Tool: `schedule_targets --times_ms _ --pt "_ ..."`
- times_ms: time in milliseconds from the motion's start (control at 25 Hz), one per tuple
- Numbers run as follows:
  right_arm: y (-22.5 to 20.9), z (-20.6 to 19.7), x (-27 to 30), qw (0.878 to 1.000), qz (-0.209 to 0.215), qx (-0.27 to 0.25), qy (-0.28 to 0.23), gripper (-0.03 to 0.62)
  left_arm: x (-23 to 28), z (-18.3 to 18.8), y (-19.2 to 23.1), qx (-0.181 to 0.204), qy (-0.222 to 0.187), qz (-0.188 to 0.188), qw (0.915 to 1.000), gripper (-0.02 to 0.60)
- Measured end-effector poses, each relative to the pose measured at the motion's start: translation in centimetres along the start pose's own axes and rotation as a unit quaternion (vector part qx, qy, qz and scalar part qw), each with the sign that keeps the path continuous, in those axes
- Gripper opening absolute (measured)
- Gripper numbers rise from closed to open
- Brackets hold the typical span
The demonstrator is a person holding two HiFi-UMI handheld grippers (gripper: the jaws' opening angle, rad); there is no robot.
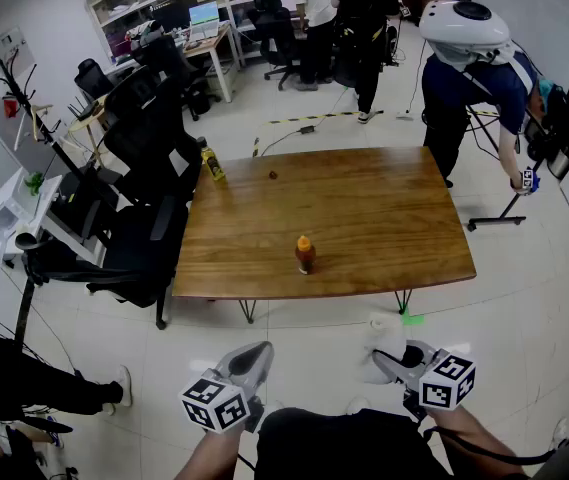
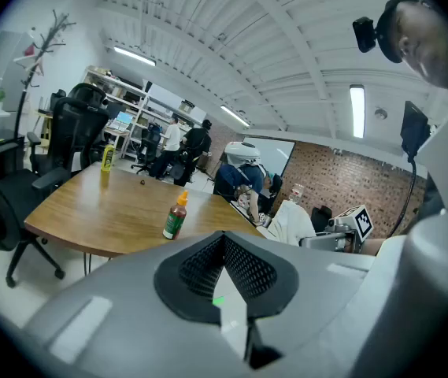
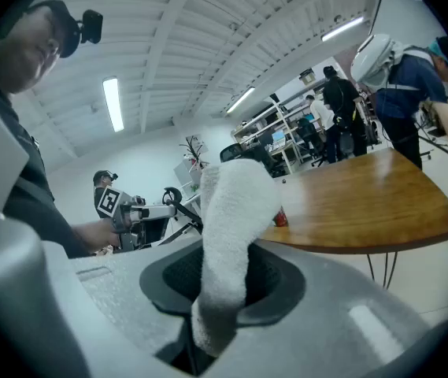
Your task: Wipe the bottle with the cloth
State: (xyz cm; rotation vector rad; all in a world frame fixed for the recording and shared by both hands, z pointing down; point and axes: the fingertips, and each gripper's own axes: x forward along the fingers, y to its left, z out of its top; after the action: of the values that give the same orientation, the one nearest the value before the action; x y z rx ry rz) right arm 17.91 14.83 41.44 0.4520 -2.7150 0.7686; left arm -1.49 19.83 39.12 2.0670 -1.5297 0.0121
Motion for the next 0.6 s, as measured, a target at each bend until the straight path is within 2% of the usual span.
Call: schedule_targets --times_ms 240,480,600 --pt "-3.7 0.7 -2.6 1.000 0.005 -0.001 0.008 0.074 1.5 0.3 -2.3 0.007 -0.029 0.020 0.9994 0.015" --pt "-5.5 0.4 -1.4 1.000 0.017 0.017 0.009 0.074 2.9 0.7 -2.1 0.048 -0.011 0.036 0.9981 0.015" --pt "-5.7 0.9 0.0 1.000 0.018 0.019 0.011 0.074 4.2 1.5 -1.0 0.082 -0.004 0.026 0.9963 0.015"
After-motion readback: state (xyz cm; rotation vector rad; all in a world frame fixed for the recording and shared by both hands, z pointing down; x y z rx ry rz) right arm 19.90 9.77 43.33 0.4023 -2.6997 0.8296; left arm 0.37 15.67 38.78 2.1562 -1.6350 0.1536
